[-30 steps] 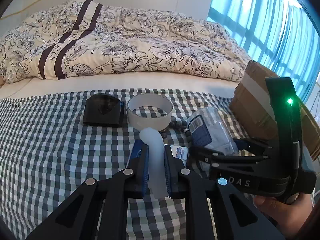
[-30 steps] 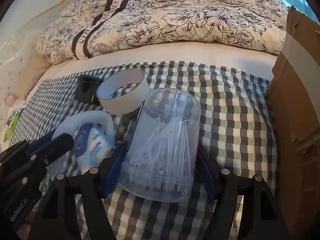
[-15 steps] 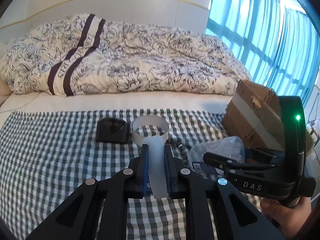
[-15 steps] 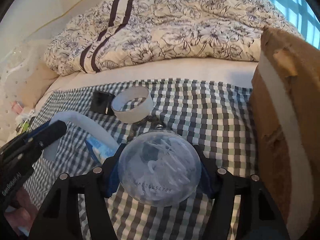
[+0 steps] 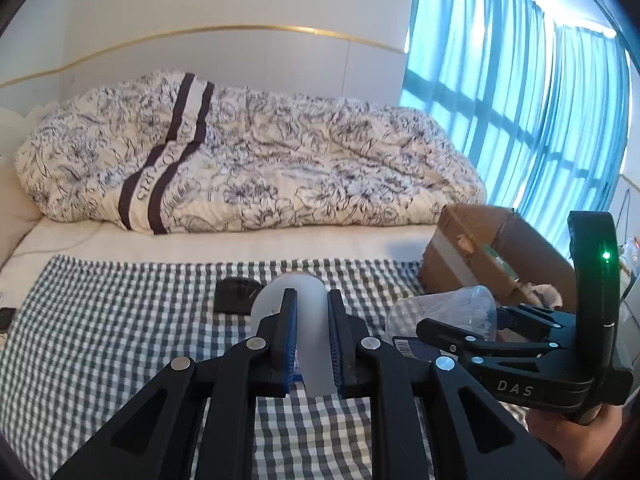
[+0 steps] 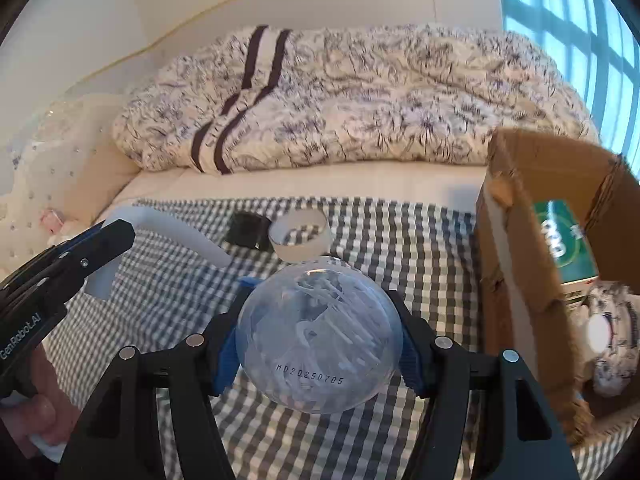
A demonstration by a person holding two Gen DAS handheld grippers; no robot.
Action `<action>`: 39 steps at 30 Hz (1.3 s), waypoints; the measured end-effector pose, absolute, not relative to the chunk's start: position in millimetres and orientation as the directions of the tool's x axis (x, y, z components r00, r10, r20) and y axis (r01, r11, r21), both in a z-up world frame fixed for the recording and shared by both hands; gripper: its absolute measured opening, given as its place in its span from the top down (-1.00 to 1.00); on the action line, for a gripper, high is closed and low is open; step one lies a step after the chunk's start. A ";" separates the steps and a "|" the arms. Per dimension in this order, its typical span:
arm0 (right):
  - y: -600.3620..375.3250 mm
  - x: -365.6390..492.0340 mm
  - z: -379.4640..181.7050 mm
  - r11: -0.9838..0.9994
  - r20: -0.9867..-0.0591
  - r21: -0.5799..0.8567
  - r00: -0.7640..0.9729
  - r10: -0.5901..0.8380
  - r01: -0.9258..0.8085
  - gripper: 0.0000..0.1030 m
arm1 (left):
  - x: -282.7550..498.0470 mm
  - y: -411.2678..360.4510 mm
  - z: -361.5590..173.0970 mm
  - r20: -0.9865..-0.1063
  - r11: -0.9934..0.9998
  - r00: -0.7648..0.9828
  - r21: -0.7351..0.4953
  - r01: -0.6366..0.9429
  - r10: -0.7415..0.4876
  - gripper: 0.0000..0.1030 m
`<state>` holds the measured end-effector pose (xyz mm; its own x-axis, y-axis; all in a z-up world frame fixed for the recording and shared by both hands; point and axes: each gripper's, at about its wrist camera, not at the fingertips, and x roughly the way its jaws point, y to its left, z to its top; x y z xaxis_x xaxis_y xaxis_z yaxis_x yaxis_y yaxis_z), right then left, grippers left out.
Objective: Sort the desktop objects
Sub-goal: 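Lift and carry the white tube and cotton swab bag over the cardboard box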
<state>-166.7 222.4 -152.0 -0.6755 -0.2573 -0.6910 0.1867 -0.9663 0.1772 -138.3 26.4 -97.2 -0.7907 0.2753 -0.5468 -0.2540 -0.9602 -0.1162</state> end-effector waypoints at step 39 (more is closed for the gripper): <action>230.6 -0.5 4.4 -0.972 -0.440 0.099 -0.866 -0.236 0.215 -0.23 | -12.3 25.4 14.2 -0.411 -0.978 -0.888 -0.050 -0.204 0.207 0.72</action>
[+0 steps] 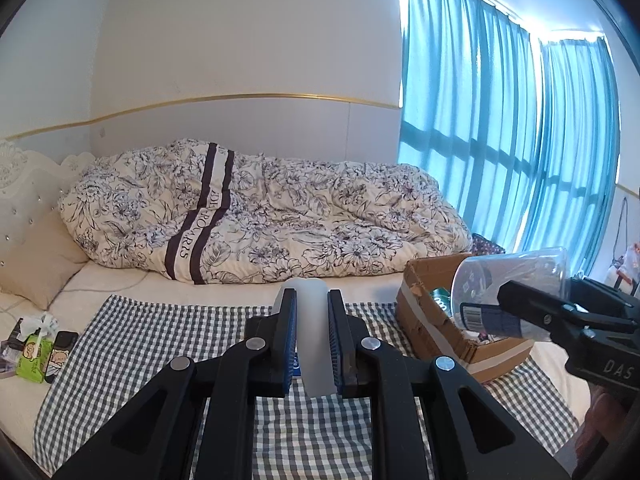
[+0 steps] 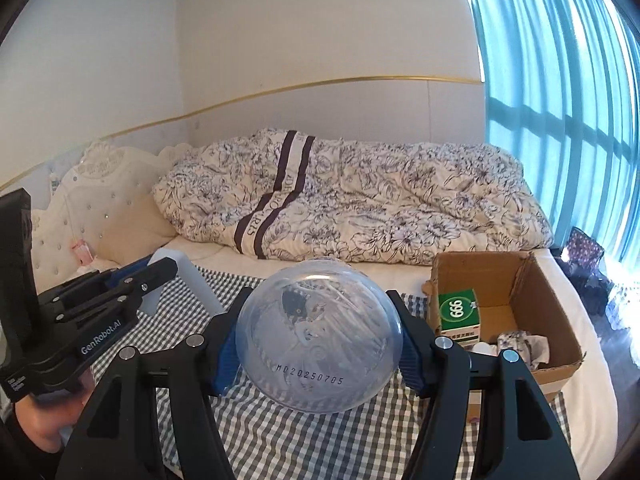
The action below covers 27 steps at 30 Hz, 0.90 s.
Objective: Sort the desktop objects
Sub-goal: 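Lift and carry the white tube and cotton swab bag over the cardboard box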
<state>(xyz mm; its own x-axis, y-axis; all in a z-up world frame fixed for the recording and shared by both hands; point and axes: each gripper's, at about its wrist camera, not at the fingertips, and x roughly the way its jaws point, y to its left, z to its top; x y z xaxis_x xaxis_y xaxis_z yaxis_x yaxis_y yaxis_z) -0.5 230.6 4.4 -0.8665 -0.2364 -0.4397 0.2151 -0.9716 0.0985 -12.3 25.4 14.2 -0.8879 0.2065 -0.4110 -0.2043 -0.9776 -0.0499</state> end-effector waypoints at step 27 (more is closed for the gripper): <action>304.1 2.8 19.1 -0.987 -0.396 0.105 -0.906 -0.151 0.119 -0.23 | -34.7 105.2 17.7 -0.430 -0.963 -0.866 -0.032 -0.268 0.256 0.72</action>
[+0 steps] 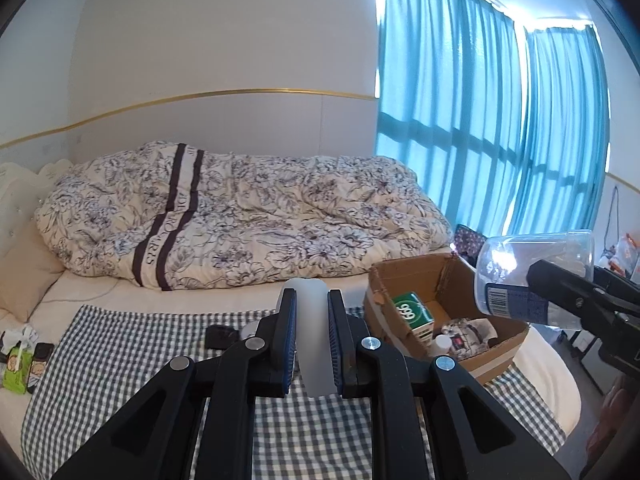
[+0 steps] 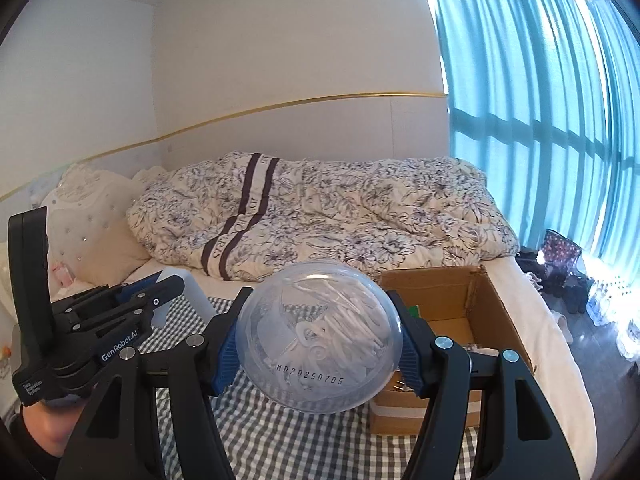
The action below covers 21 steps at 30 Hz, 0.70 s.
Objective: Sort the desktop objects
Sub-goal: 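Lift and carry the white tube and cotton swab bag over the cardboard box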
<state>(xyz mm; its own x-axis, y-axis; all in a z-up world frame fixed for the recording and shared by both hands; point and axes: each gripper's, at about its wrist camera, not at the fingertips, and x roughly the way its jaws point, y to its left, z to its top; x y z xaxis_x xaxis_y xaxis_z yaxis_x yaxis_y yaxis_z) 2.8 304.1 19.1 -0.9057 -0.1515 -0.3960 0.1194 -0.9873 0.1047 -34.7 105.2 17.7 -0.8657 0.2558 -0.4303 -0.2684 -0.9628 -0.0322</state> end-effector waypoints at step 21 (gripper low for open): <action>387.2 -12.3 7.8 -0.993 -0.413 0.121 -0.910 -0.043 -0.009 -0.23 | -64.8 198.0 22.9 -0.427 -0.911 -0.819 -0.031 -0.410 0.383 0.72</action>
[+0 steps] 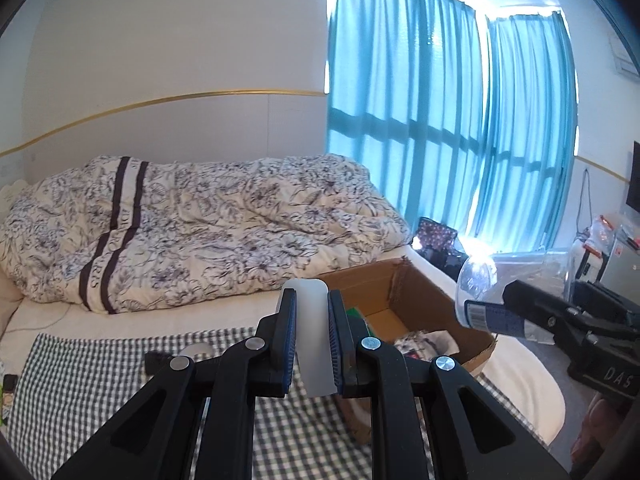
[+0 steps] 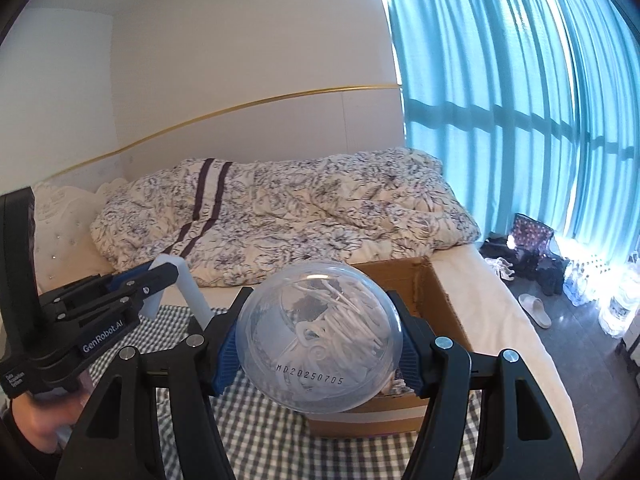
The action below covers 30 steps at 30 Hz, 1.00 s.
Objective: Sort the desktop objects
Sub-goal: 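Lift and carry the white tube and cotton swab bag over the cardboard box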
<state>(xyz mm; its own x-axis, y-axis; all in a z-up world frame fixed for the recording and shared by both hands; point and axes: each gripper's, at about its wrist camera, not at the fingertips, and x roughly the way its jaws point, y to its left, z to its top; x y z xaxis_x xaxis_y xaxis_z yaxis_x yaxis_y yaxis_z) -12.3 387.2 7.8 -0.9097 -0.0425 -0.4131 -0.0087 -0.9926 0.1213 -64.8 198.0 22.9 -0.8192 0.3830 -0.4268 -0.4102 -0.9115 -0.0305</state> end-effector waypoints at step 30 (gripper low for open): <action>467.0 -86.3 -59.7 -0.986 -0.528 0.148 -0.849 -0.009 -0.082 -0.23 | -134.3 312.3 -46.9 -0.534 -0.828 -0.680 -0.071 -0.556 0.502 0.72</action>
<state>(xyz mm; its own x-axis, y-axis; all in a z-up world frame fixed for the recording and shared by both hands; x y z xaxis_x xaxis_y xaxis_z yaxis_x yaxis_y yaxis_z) -86.3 467.0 -59.7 -0.8493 -0.0088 -0.5278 -0.0816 -0.9857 0.1477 -134.3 312.3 -46.9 -0.6798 0.5025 -0.5342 -0.5561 -0.8281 -0.0712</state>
